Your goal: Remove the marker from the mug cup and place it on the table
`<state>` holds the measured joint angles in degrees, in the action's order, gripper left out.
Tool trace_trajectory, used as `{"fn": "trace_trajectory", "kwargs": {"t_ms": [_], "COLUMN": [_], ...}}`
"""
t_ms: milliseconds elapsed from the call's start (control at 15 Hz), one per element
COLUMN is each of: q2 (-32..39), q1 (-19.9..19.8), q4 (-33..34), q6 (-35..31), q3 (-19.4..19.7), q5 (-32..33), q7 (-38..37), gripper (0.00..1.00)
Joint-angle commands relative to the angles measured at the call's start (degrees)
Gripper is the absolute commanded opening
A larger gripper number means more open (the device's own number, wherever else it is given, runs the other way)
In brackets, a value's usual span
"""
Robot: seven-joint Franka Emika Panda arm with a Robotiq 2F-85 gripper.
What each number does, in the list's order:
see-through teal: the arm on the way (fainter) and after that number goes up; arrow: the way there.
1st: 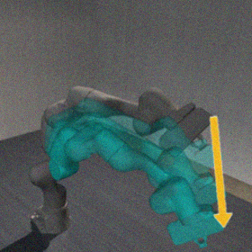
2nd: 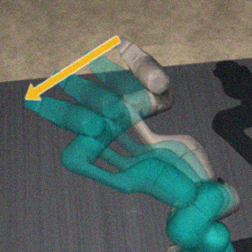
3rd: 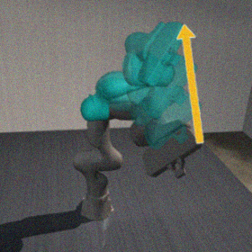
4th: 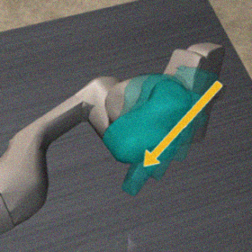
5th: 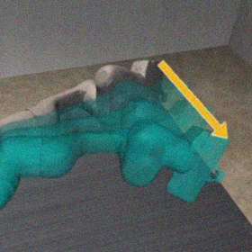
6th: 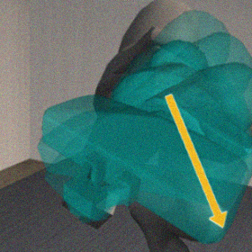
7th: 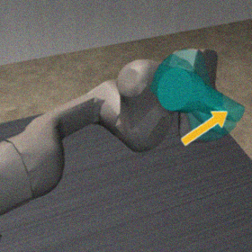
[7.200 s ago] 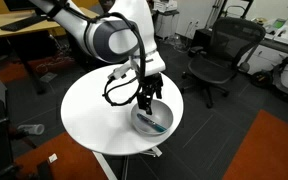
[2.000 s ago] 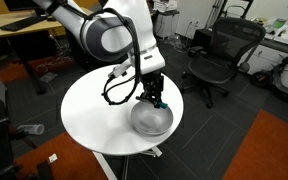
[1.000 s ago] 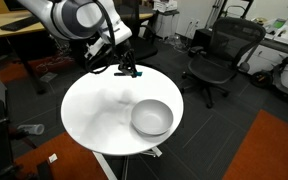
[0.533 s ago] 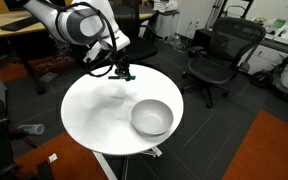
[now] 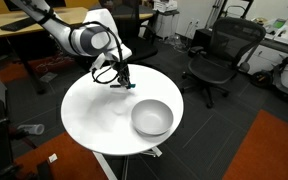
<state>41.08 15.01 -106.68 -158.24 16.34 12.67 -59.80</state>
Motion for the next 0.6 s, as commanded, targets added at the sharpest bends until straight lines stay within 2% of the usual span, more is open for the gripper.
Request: {"fn": "trace_trajectory", "kwargs": {"t_ms": [0,67,133,200,533], "q2": [1.44,1.59,1.80,1.85,1.21], "q1": [-0.89,-0.97,-1.01,-1.17,-1.02], "q4": [2.64,2.85,3.08,3.25,2.97], "q6": [1.30,1.30,1.37,1.51,1.56], "q3": [-0.65,-0.60,-0.49,-0.54,0.25], "q5": [-1.39,-1.50,-1.49,-1.55,-1.20], "q7": [2.89,2.98,3.12,3.44,5.24], "gripper": [0.05,0.05,0.35,0.45,0.81]}}
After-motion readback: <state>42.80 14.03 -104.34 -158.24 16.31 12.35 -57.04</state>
